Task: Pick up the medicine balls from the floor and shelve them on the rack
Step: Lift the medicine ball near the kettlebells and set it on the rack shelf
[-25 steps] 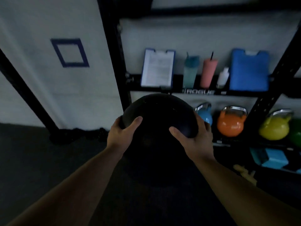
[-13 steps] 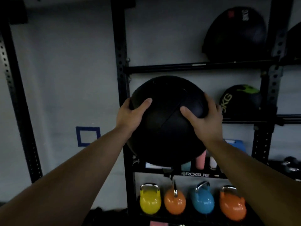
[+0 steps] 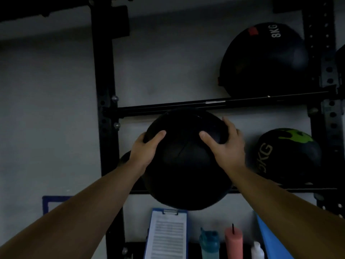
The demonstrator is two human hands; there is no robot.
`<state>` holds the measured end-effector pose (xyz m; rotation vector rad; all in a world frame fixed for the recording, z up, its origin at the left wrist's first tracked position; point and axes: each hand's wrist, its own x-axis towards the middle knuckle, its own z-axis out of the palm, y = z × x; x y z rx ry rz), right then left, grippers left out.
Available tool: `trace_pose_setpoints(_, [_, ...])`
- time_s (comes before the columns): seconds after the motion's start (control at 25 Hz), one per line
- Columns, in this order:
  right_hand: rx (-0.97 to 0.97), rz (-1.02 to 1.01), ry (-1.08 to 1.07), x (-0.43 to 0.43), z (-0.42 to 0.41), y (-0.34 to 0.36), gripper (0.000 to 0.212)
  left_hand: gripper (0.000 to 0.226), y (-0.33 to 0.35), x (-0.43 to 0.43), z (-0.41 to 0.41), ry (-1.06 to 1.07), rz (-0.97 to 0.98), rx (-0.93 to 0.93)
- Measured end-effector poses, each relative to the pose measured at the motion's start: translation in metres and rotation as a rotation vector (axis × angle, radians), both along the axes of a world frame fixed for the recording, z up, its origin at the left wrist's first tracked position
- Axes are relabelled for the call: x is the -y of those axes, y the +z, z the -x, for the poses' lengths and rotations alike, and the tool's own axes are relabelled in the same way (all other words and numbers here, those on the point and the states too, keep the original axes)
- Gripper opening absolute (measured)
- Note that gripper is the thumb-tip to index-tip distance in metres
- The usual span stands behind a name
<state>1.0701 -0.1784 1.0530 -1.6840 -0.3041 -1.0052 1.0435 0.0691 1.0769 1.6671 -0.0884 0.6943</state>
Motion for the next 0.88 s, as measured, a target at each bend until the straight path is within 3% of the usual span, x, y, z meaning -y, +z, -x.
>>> trace_pose_setpoints(0.08, [-0.015,0.126,0.04,-0.009,-0.08,-0.002,0.108,0.112,-0.02,-0.004,-0.068,0.068,-0.047,-0.053])
trace_pose_setpoints(0.16, [0.016,0.228,0.081,-0.015,-0.15,0.007,0.099,0.123,-0.039,-0.009,-0.124,0.2,-0.183,0.023])
trace_pose_setpoints(0.32, [-0.035,0.147,0.167,-0.004,-0.249,0.035,0.085,0.114,-0.022,0.004,-0.2,0.289,-0.564,0.272])
trace_pose_setpoints(0.52, [-0.019,0.1,0.212,-0.001,-0.276,0.04,0.089,0.107,-0.012,0.004,-0.222,0.268,-0.561,0.39])
trace_pose_setpoints(0.64, [-0.056,0.218,0.086,0.002,-0.249,0.045,0.088,0.104,-0.008,0.004,-0.197,0.233,-0.598,0.254])
trace_pose_setpoints(0.8, [-0.156,0.656,-0.285,0.003,-0.197,0.038,0.077,0.118,-0.008,0.008,-0.146,0.282,-0.76,-0.045])
trace_pose_setpoints(0.88, [-0.144,0.887,-0.39,0.003,-0.167,0.027,0.068,0.107,-0.019,0.007,-0.123,0.363,-0.831,-0.107])
